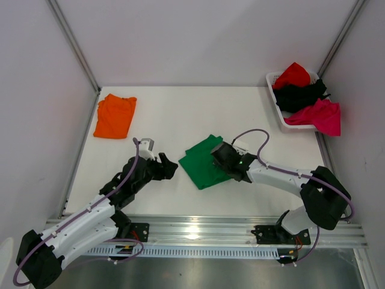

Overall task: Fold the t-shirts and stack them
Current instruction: Fold the tshirt

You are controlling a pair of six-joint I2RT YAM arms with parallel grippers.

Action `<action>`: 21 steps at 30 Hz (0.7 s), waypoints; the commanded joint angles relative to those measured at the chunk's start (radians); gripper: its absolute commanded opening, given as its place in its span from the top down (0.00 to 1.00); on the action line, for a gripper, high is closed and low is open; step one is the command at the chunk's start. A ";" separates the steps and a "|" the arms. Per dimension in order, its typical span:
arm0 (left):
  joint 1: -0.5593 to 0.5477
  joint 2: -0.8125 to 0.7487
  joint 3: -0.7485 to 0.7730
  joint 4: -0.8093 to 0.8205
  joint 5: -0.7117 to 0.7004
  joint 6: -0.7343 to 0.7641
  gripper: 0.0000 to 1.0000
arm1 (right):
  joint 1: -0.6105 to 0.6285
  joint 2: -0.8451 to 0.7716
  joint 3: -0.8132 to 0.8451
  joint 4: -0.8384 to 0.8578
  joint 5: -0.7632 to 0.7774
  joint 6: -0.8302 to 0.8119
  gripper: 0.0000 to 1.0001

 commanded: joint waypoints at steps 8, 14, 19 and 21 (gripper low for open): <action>0.005 -0.020 0.002 0.012 -0.011 0.002 0.23 | 0.018 0.020 0.028 -0.142 -0.030 0.131 0.25; 0.005 -0.006 0.001 0.018 -0.005 -0.001 0.22 | 0.105 -0.090 0.066 -0.088 0.075 0.021 0.25; 0.006 -0.006 -0.007 0.027 -0.011 -0.005 0.22 | 0.153 -0.119 0.229 -0.229 0.145 -0.007 0.25; 0.005 -0.003 -0.005 0.034 -0.007 -0.009 0.23 | 0.153 -0.148 0.220 -0.161 0.105 -0.041 0.25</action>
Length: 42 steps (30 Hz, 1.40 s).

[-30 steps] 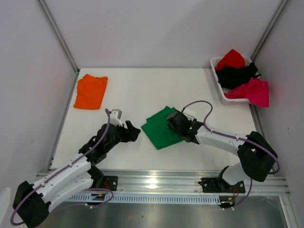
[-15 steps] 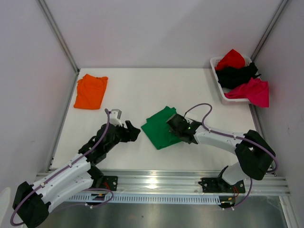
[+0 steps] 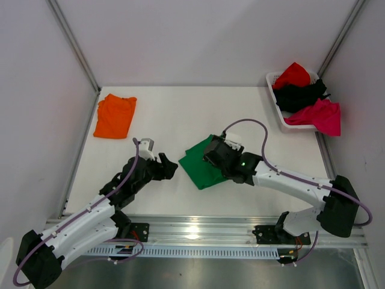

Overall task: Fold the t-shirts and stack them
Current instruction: Fold the tshirt

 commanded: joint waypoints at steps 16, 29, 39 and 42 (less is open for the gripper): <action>0.005 -0.003 0.030 0.001 -0.005 0.007 0.22 | -0.282 0.233 -0.226 0.880 -0.296 -0.404 0.25; 0.005 -0.003 0.046 -0.022 -0.024 0.029 0.22 | -0.261 0.278 -0.202 0.480 -0.280 -0.022 0.25; 0.005 -0.002 0.044 -0.015 -0.030 0.033 0.22 | -0.224 0.201 -0.279 0.371 -0.257 0.058 0.26; 0.006 0.012 0.043 -0.009 -0.019 0.026 0.22 | -0.210 0.201 -0.284 0.379 -0.228 0.053 0.26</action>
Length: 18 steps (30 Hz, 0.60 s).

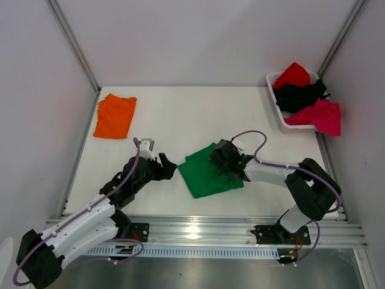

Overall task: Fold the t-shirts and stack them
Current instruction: Fold the tshirt

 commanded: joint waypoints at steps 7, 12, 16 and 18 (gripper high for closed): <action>0.006 0.006 0.017 0.037 0.002 0.002 0.22 | 0.079 -0.118 -0.047 -0.006 0.176 -0.106 0.25; 0.005 0.018 0.011 0.052 0.012 -0.007 0.22 | 0.120 -0.249 -0.025 0.083 0.246 -0.243 0.25; 0.005 0.023 0.014 0.055 0.008 -0.010 0.22 | 0.129 -0.292 -0.002 0.078 0.182 -0.246 0.25; 0.005 0.020 0.020 0.051 0.002 -0.015 0.23 | 0.129 -0.299 -0.031 0.122 0.137 -0.214 0.25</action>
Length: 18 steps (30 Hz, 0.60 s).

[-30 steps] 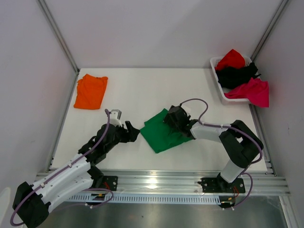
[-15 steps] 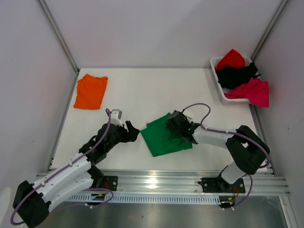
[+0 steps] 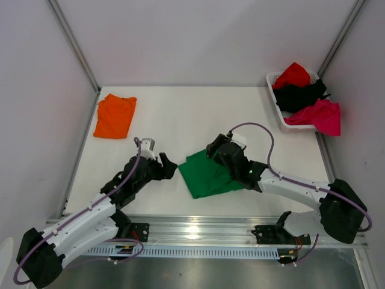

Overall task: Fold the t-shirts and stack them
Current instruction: Fold the tshirt

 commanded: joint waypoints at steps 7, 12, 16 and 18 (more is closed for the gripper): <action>0.005 -0.022 0.022 0.030 -0.018 -0.019 0.23 | 0.022 0.117 -0.124 0.311 -0.161 0.057 0.25; 0.005 -0.012 0.030 0.007 -0.033 -0.018 0.23 | 0.026 0.210 -0.190 0.599 -0.381 0.141 0.25; 0.005 -0.017 0.025 0.004 -0.042 -0.016 0.22 | 0.039 0.212 -0.207 0.605 -0.464 0.221 0.25; 0.006 -0.015 0.025 0.006 -0.044 -0.015 0.22 | 0.046 0.198 -0.225 0.589 -0.480 0.255 0.25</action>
